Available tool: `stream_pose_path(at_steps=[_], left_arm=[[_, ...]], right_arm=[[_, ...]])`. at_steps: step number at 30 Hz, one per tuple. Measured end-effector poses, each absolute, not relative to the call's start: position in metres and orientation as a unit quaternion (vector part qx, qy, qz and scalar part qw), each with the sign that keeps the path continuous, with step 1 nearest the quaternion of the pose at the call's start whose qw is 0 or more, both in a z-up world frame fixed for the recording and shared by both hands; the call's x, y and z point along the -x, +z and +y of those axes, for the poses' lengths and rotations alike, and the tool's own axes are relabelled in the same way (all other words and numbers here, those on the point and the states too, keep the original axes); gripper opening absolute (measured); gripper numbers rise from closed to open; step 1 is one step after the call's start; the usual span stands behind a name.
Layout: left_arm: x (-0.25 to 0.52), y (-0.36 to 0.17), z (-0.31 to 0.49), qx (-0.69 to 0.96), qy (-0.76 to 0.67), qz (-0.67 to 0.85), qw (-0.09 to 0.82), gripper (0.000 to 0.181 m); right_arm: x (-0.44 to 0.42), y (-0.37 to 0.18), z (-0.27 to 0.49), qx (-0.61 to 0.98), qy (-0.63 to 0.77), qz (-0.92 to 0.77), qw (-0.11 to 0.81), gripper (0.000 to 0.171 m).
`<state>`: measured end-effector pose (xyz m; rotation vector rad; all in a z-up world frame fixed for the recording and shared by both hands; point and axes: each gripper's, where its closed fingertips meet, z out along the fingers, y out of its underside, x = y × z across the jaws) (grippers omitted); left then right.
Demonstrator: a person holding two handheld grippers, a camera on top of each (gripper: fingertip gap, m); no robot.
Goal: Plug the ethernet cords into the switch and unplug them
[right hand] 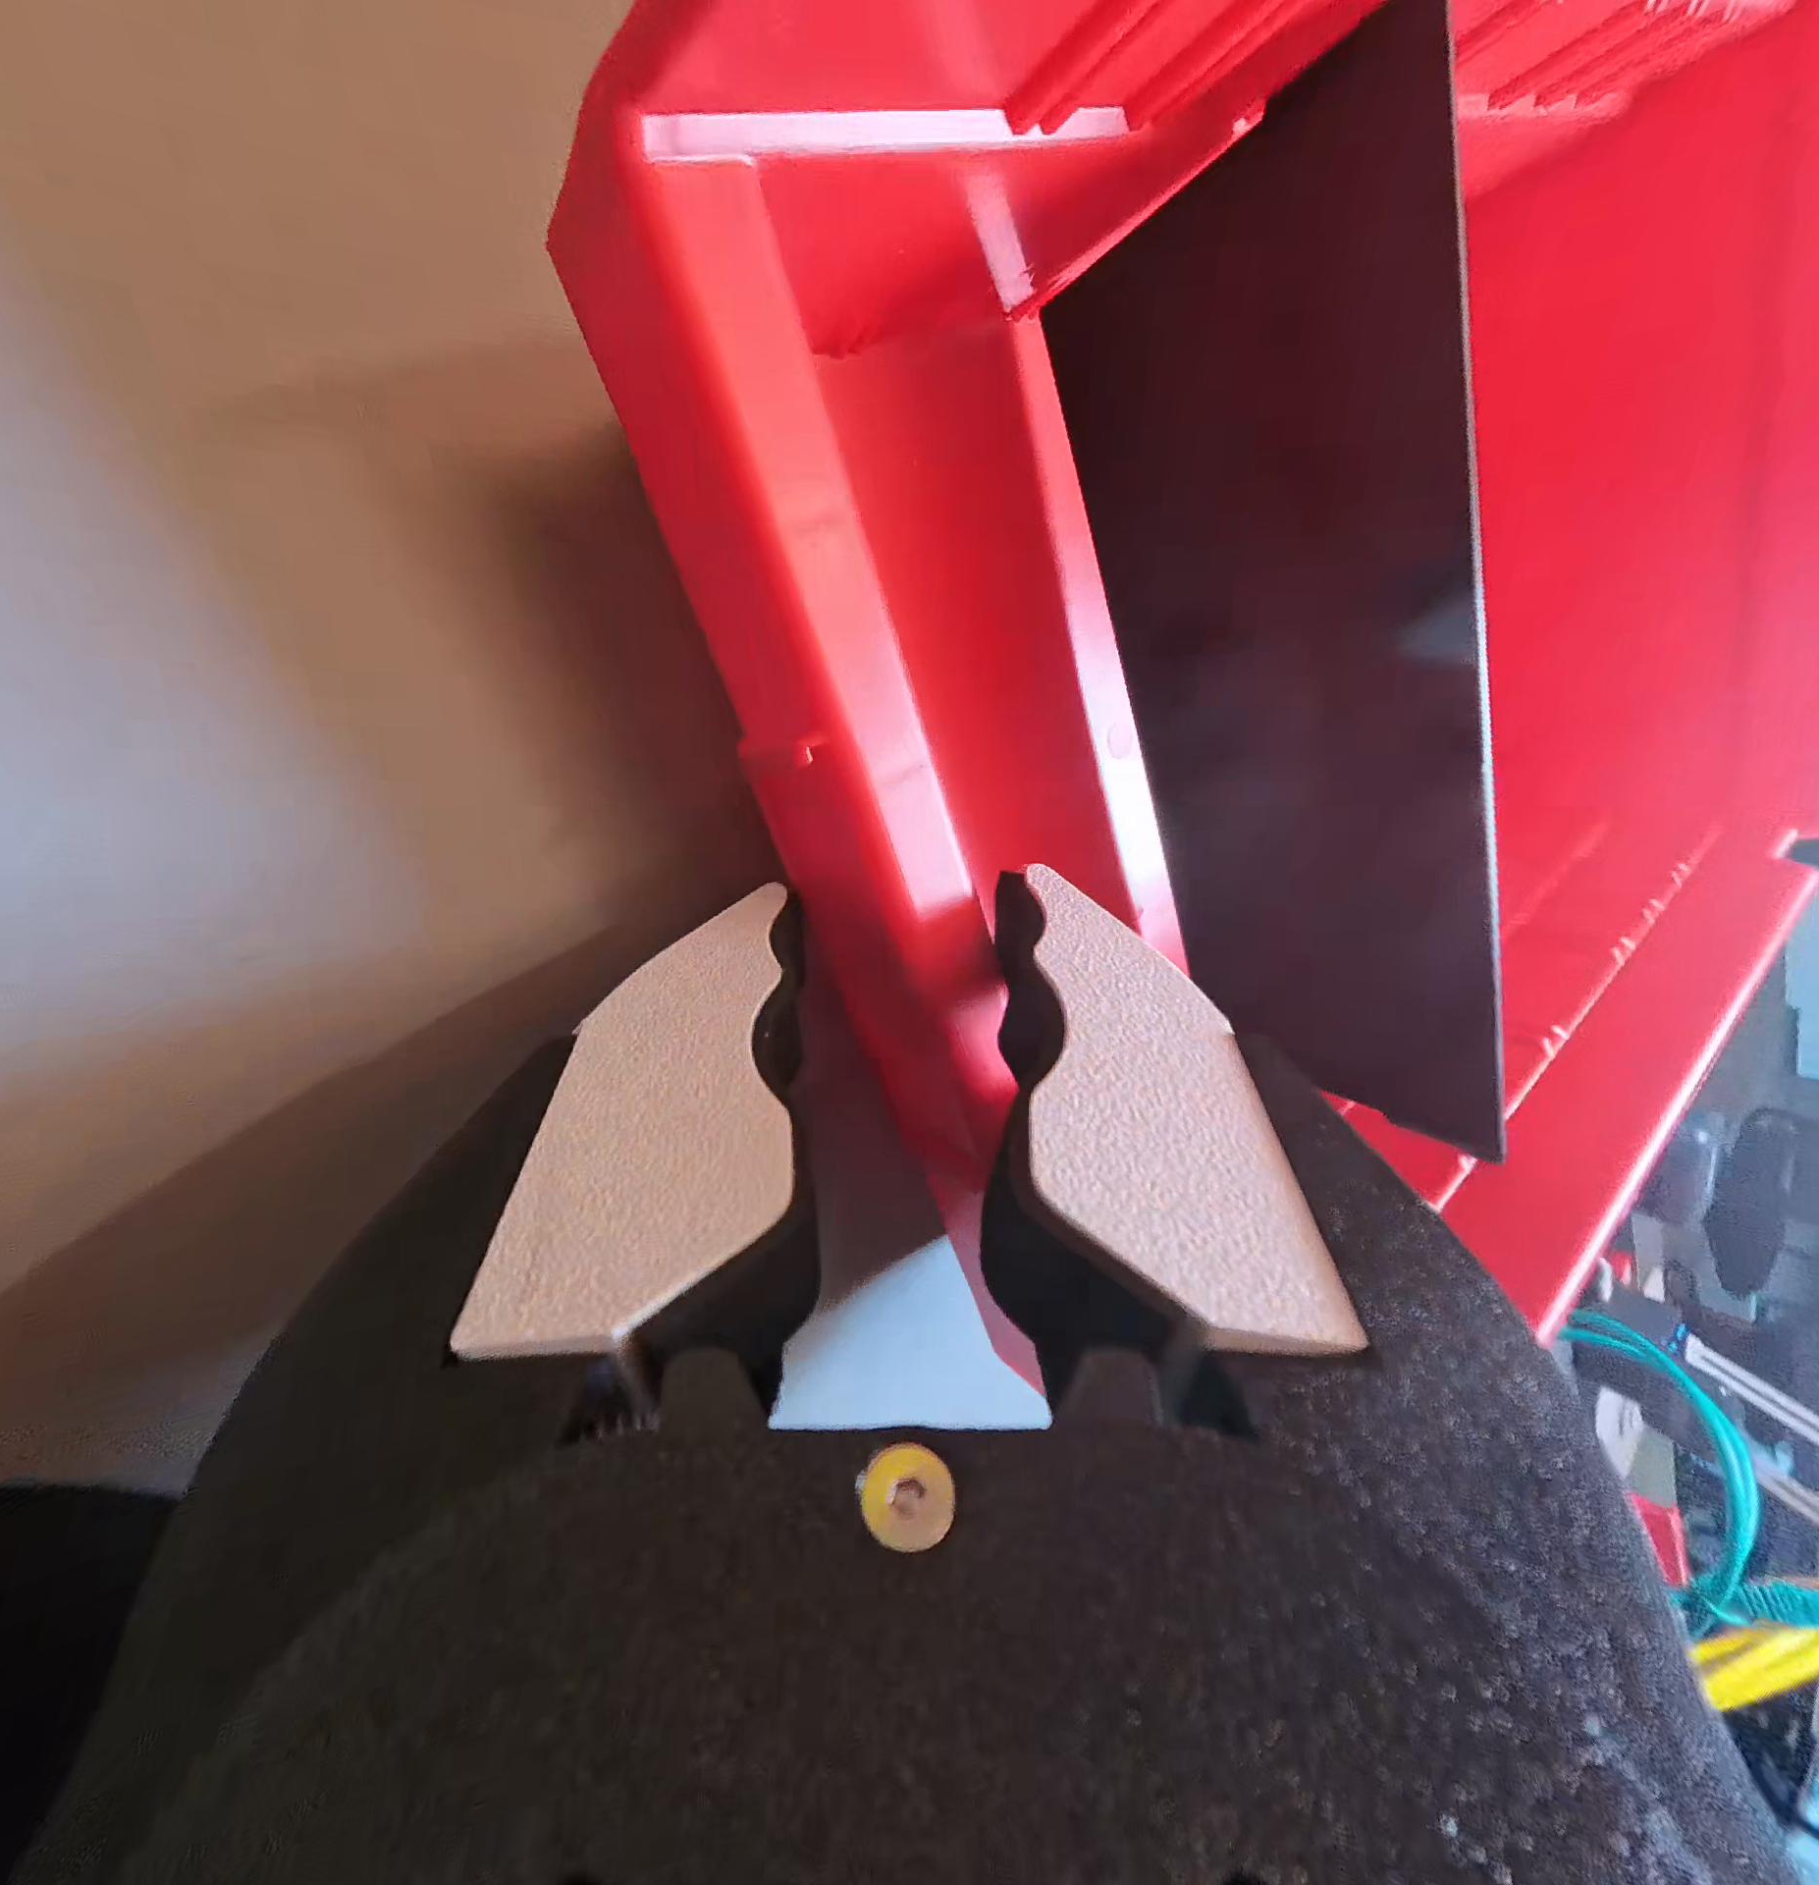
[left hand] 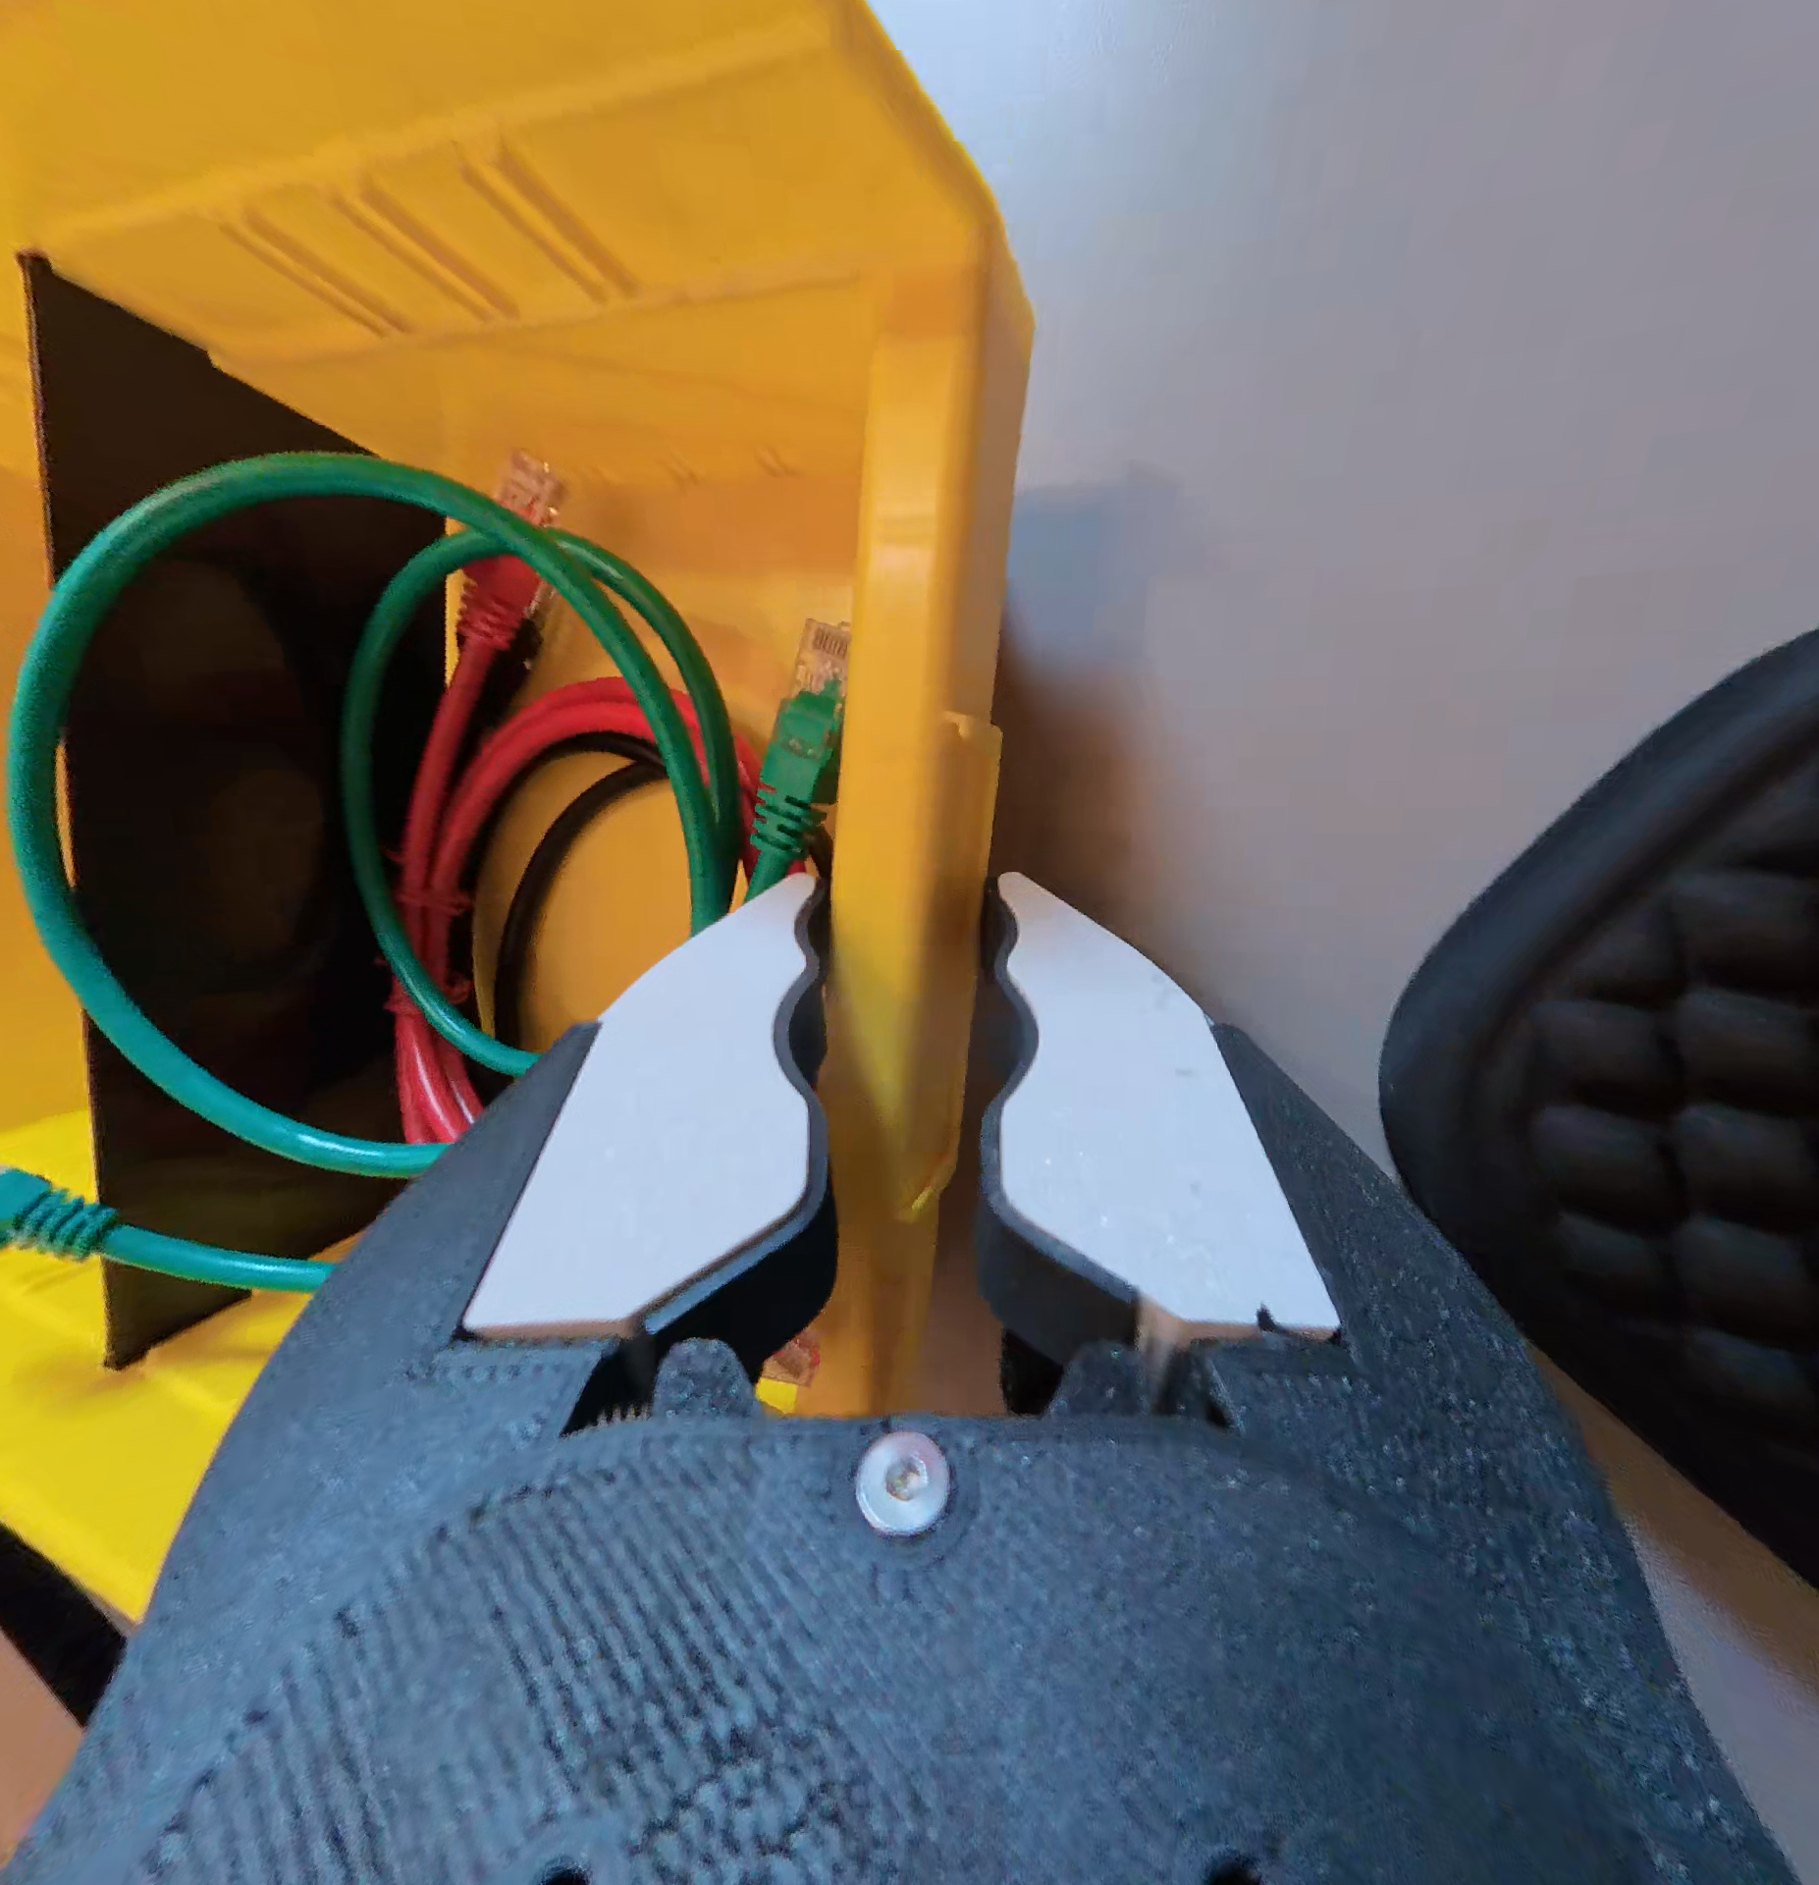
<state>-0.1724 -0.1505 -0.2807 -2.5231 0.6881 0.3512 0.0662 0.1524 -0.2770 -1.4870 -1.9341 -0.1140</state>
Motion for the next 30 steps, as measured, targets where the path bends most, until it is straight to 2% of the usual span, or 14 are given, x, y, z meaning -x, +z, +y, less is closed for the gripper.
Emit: stream_pose_path(at_steps=[9,14,18,21,26,30], left_arm=[[0.199,-0.281,-0.103,0.923,0.137,0.245,0.264,0.028],[0.206,-0.268,-0.084,0.920,0.132,0.208,0.304,0.033],[0.206,-0.213,-0.078,0.895,0.089,0.150,0.410,0.033],[0.239,-0.171,-0.077,0.877,0.120,0.088,0.456,0.033],[0.313,-0.142,-0.068,0.892,0.174,0.007,0.418,0.031],[0.350,-0.153,-0.035,0.924,0.144,-0.035,0.353,0.036]], right_arm=[[-0.048,-0.274,0.212,0.614,-0.056,-0.696,0.367,0.041],[-0.031,-0.223,0.161,0.608,0.144,-0.651,0.432,0.050],[-0.026,-0.172,0.119,0.598,0.338,-0.564,0.458,0.047],[-0.022,-0.160,0.118,0.591,0.402,-0.510,0.478,0.045],[-0.018,-0.179,0.120,0.597,0.431,-0.491,0.465,0.043],[-0.015,-0.188,0.120,0.596,0.420,-0.504,0.463,0.041]])
